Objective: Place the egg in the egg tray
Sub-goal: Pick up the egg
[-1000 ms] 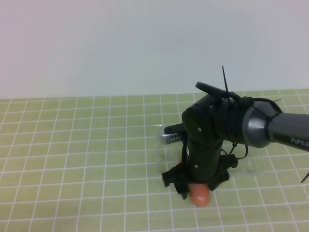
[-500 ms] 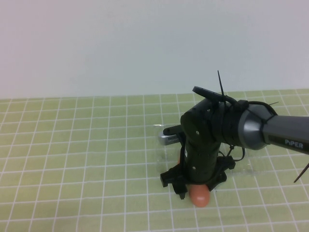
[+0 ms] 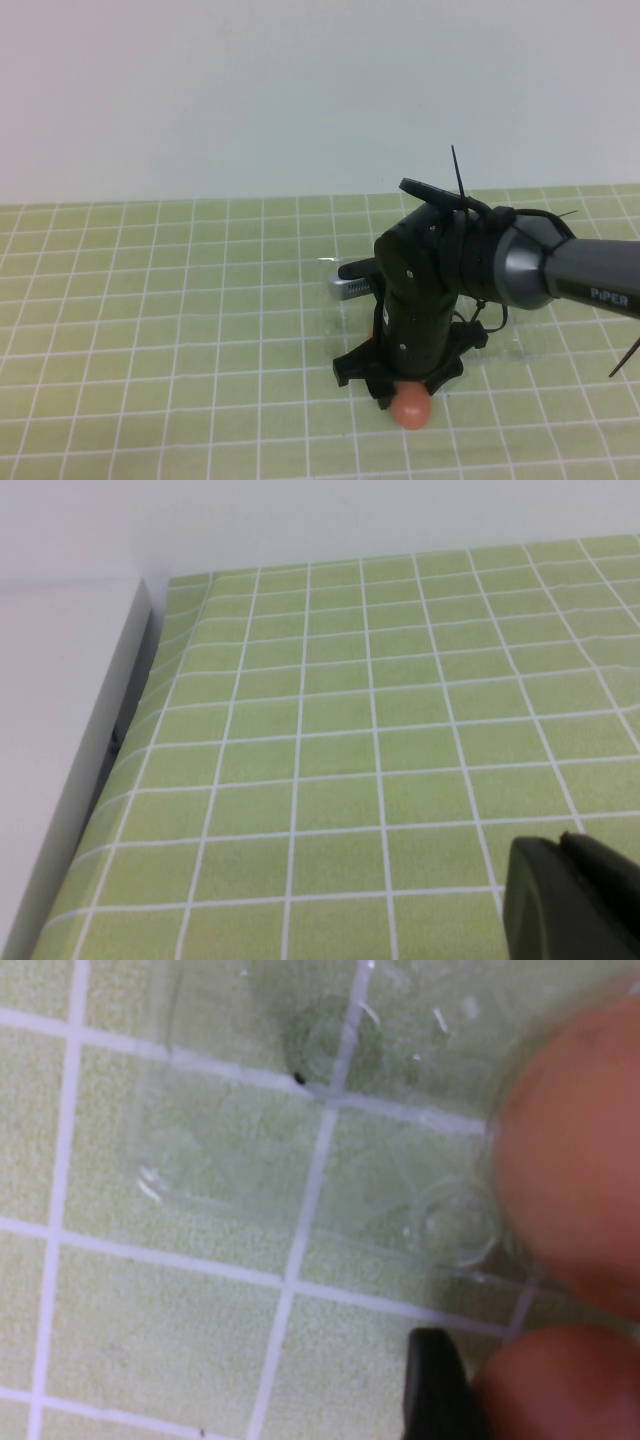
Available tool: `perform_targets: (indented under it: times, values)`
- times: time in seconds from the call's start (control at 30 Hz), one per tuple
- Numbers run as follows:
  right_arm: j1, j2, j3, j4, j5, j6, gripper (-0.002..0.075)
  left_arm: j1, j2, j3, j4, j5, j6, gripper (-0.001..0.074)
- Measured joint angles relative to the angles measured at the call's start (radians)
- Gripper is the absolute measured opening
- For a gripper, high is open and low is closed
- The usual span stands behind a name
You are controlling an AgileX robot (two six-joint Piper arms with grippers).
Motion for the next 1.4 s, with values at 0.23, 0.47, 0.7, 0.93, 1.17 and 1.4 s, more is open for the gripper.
perform_targets:
  times: [0.23, 0.47, 0.7, 0.93, 1.17, 1.4]
  values:
    - [0.004, -0.01, 0.0, 0.0, 0.002, -0.092, 0.0378, 0.0, 0.0, 0.0, 0.0, 0.0, 0.0, -0.0002]
    - [0.087, -0.2, 0.0, -0.068, -0.067, -0.125, 0.0377, 0.0, 0.0, 0.0, 0.0, 0.0, 0.0, -0.0002]
    - [0.101, -0.367, 0.021, -0.129, -0.283, -0.128, 0.0377, 0.0, 0.0, 0.0, 0.0, 0.0, 0.0, -0.0002]
    - [0.097, -0.388, 0.172, -0.119, -0.463, -0.166, 0.0377, 0.0, 0.0, 0.0, 0.0, 0.0, 0.0, -0.0002]
    - [0.078, -0.409, 0.374, 0.199, -0.821, -0.523, 0.0377, 0.0, 0.0, 0.0, 0.0, 0.0, 0.0, -0.0002]
    - [0.08, -0.42, 0.534, 0.553, -1.203, -0.812, 0.0377, 0.0, 0.0, 0.0, 0.0, 0.0, 0.0, -0.0002]
